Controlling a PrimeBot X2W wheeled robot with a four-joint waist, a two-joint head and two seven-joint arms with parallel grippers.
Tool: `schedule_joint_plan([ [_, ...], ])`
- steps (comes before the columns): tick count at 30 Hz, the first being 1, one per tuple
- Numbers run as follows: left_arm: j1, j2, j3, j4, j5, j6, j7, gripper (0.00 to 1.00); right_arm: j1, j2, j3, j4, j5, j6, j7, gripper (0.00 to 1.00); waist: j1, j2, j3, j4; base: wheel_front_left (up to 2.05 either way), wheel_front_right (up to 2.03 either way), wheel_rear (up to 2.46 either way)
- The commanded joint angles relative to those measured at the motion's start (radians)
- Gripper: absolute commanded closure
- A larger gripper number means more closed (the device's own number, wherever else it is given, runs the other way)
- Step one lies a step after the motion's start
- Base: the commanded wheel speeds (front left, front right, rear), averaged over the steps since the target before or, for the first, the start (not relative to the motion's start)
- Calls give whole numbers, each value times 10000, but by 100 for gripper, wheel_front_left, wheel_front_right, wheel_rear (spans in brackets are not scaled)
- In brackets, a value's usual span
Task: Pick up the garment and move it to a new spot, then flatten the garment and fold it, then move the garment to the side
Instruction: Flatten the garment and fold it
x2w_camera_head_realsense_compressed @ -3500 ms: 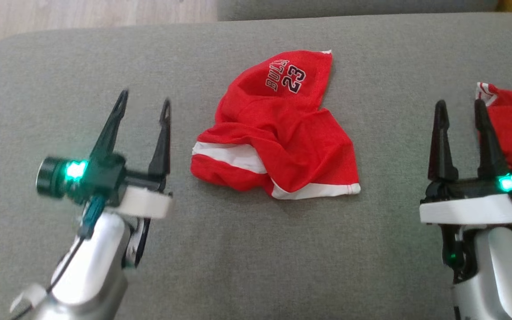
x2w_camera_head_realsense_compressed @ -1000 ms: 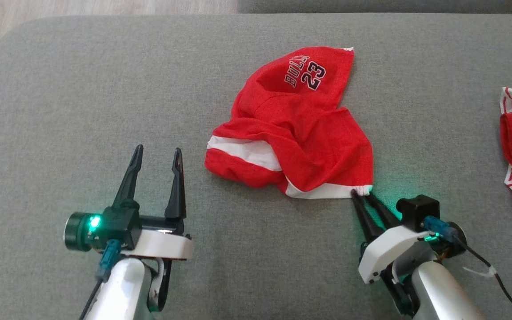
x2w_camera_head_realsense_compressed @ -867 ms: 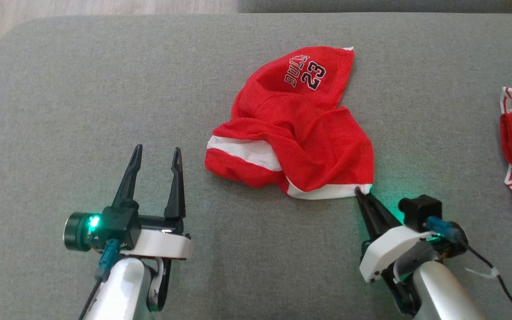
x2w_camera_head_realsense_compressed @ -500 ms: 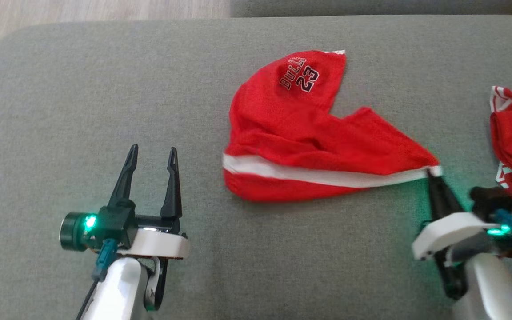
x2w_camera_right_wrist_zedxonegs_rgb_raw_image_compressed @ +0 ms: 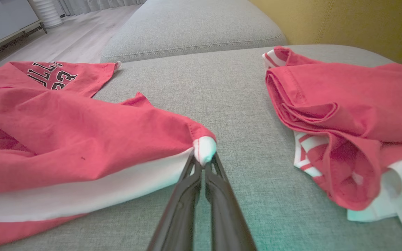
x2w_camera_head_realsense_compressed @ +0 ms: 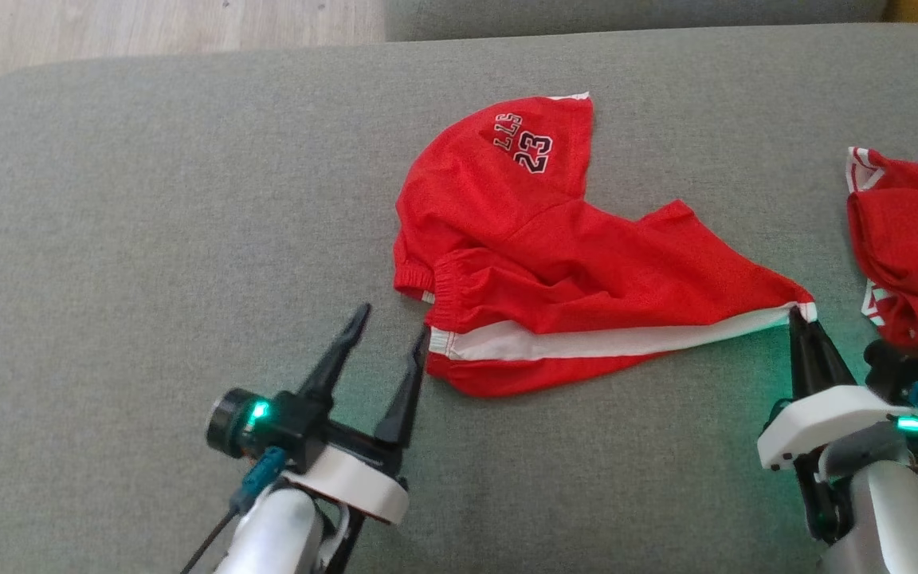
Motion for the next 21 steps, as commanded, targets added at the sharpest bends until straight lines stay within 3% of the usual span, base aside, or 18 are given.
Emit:
schedule_joint_plan([
  [1,-230,56,131,-222,-172,-89,19,0,-45,-35,278,-298,74,67,-35,100,0,0,-21,-31,0,0,0],
  [14,-687,572,-1346,372,-1725,-225,1469,0,-56,-35,671,-206,243,67,-66,100,0,0,-28,-299,0,0,0],
  [21,-1114,721,-1605,597,-1921,-226,1670,0,-194,-35,741,-183,274,67,-91,100,0,0,106,-421,0,0,0],
])
